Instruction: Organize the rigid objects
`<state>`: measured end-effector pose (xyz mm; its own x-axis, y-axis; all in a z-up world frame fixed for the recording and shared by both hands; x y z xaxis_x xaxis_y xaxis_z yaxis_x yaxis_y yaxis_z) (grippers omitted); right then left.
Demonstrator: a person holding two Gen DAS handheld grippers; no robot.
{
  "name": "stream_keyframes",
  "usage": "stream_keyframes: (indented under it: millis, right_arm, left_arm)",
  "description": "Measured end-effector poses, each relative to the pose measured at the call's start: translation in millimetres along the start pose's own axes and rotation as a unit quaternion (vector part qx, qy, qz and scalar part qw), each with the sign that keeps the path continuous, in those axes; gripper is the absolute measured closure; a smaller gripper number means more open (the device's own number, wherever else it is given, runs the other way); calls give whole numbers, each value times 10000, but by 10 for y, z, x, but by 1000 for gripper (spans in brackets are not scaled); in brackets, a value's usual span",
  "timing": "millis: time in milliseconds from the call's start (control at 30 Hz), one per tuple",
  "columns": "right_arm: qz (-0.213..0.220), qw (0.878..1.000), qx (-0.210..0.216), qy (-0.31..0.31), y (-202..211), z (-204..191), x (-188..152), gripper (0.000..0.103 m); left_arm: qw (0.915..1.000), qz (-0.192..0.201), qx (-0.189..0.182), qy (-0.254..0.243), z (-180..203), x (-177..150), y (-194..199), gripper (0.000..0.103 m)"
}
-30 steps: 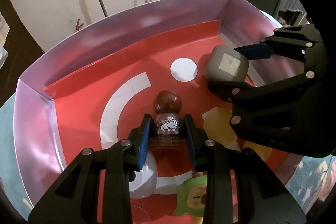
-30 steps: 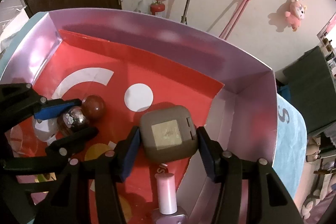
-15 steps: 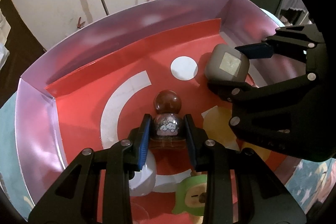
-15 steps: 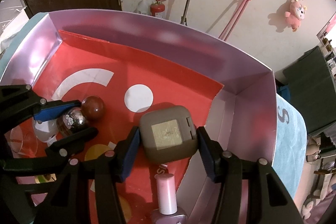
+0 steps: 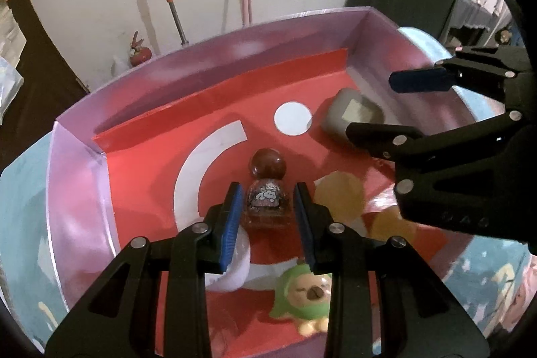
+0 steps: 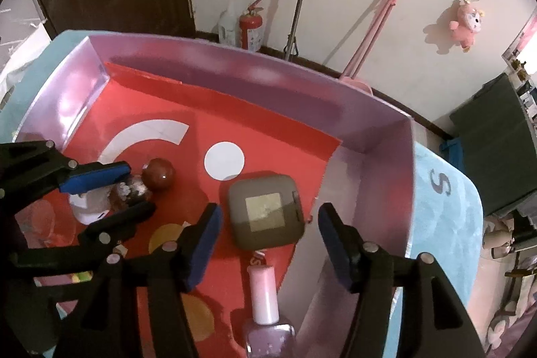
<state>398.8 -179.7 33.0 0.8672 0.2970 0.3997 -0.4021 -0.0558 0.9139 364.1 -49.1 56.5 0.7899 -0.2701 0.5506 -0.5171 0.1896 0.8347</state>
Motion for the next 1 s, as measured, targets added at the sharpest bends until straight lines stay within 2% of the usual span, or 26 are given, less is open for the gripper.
stream_keyframes:
  millis: [200,400,467,500,533,767,1000]
  right_arm:
    - [360,9985,230,-336,373,100,-35,39]
    - [849,9942,343,-567,944,106,-151,38]
    - [1076,9912,414,-649,1173,92,-238,34]
    - [1150,9902,426,-666,1251,64,-288,33]
    - [1239,9889,445,-682,1332,62,-327,33]
    - [1679,9820,511,-696,1772,-77,-767,30]
    - [2162,9716,636,-721,2075,-311,-1334,18]
  left_arm:
    - [9991,330,-196,157,33,-57,403,73]
    - [9964,757,-296,222,100,-217,870,72]
    - [9946,948,-298,291,118,-300,1032,57]
    - [9930,1074,-341,359,123,-354,1117,38]
    - [9908,1234,-388,408,153,-387,1186,34]
    - [9808,1807,-423,594,271,-745,1650,33]
    - [9665,2493,-152,590,415,-1199,2121,12]
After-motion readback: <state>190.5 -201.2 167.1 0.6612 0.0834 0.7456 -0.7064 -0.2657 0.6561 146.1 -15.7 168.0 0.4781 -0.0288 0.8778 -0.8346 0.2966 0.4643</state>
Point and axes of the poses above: each gripper's, at about its wrist camera, not at the fingertips, and y roughly against the way its jaws point, z to its right, x to its top, the point moved 3 cm from there along -y, roughly the way its jaws point, and after that the axes turned 5 degrees about z, right-handed, at the moved point
